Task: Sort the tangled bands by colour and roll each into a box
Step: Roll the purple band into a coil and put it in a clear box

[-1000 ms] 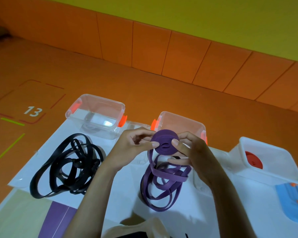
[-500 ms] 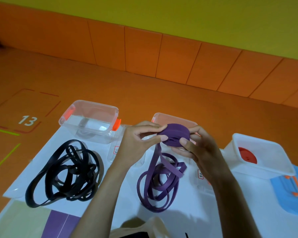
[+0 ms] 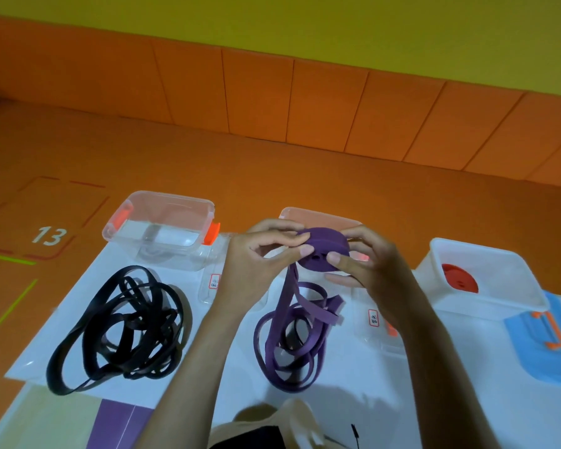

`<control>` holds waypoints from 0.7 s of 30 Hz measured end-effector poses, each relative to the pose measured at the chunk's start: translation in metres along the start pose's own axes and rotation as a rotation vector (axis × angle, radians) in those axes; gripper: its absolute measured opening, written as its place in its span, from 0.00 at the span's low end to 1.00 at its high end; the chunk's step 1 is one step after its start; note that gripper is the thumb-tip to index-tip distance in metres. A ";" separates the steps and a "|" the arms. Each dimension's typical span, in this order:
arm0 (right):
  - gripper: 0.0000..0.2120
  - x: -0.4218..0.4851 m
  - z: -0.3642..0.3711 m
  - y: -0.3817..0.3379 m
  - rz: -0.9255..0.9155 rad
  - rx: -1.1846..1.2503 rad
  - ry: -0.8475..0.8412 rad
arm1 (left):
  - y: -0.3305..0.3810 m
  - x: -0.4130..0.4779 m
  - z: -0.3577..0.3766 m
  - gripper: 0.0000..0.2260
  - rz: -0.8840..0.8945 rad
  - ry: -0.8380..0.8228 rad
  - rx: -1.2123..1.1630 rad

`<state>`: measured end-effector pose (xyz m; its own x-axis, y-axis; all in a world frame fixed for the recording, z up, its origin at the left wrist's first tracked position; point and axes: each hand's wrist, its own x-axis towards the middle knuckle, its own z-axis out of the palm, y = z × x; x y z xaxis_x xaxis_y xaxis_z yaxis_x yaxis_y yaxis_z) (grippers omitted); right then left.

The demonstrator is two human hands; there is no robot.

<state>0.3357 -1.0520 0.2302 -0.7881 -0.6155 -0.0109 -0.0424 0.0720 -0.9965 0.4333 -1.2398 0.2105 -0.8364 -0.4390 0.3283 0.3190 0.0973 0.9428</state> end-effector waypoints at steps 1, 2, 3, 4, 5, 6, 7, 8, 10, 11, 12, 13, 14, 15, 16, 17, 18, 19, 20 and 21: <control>0.18 0.000 -0.002 0.000 0.001 0.047 0.013 | 0.000 -0.001 -0.001 0.10 0.001 -0.024 0.006; 0.18 0.000 -0.004 -0.001 -0.003 0.087 0.024 | 0.001 0.000 -0.002 0.12 -0.003 -0.044 0.007; 0.19 0.001 -0.005 -0.002 -0.010 0.116 0.025 | 0.002 0.000 -0.002 0.13 0.001 -0.057 0.004; 0.18 0.001 -0.006 -0.002 -0.016 0.152 0.006 | 0.004 0.001 -0.002 0.14 0.018 -0.060 -0.005; 0.17 0.002 -0.007 -0.002 -0.018 0.207 -0.025 | 0.008 0.003 -0.001 0.15 0.044 -0.057 -0.017; 0.15 0.002 -0.007 -0.001 -0.009 0.273 -0.060 | 0.012 0.004 0.000 0.17 0.072 -0.051 -0.030; 0.14 0.003 -0.007 0.000 0.001 0.315 -0.096 | 0.015 0.005 0.001 0.18 0.094 -0.041 -0.039; 0.14 0.004 -0.007 0.000 0.006 0.306 -0.119 | 0.018 0.005 0.001 0.18 0.107 -0.025 -0.040; 0.12 0.007 -0.010 0.000 -0.037 0.102 -0.097 | 0.020 0.006 0.001 0.15 0.103 0.017 -0.036; 0.12 0.008 -0.012 -0.001 -0.076 -0.039 -0.078 | 0.019 0.005 0.001 0.13 0.092 0.028 -0.032; 0.12 0.010 -0.013 -0.001 -0.110 -0.143 -0.069 | 0.018 0.004 0.002 0.12 0.077 0.028 -0.023; 0.14 0.011 -0.014 -0.002 -0.133 -0.186 -0.072 | 0.017 0.004 0.004 0.11 0.064 0.026 -0.012; 0.16 0.011 -0.013 -0.002 -0.150 -0.193 -0.083 | 0.016 0.004 0.005 0.11 0.055 0.026 -0.003; 0.18 0.012 -0.011 -0.003 -0.170 -0.195 -0.096 | 0.015 0.004 0.006 0.11 0.054 0.027 0.009; 0.17 0.012 -0.009 -0.002 -0.180 -0.195 -0.106 | 0.014 0.005 0.006 0.12 0.060 0.026 0.031; 0.16 0.012 -0.007 -0.003 -0.167 -0.171 -0.110 | 0.012 0.007 0.006 0.12 0.069 0.022 0.059; 0.15 0.012 -0.005 -0.004 -0.126 -0.113 -0.105 | 0.011 0.008 0.006 0.11 0.078 0.019 0.084; 0.14 0.012 -0.003 -0.005 -0.075 -0.049 -0.097 | 0.010 0.009 0.006 0.11 0.086 0.021 0.099; 0.14 0.012 -0.002 -0.004 -0.039 -0.006 -0.089 | 0.009 0.010 0.006 0.12 0.088 0.031 0.104; 0.14 0.013 -0.002 -0.004 -0.026 0.011 -0.078 | 0.008 0.011 0.005 0.12 0.084 0.043 0.106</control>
<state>0.3250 -1.0588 0.2338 -0.7368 -0.6760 0.0089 -0.0553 0.0472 -0.9974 0.4247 -1.2392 0.2222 -0.7882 -0.4631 0.4054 0.3359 0.2282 0.9138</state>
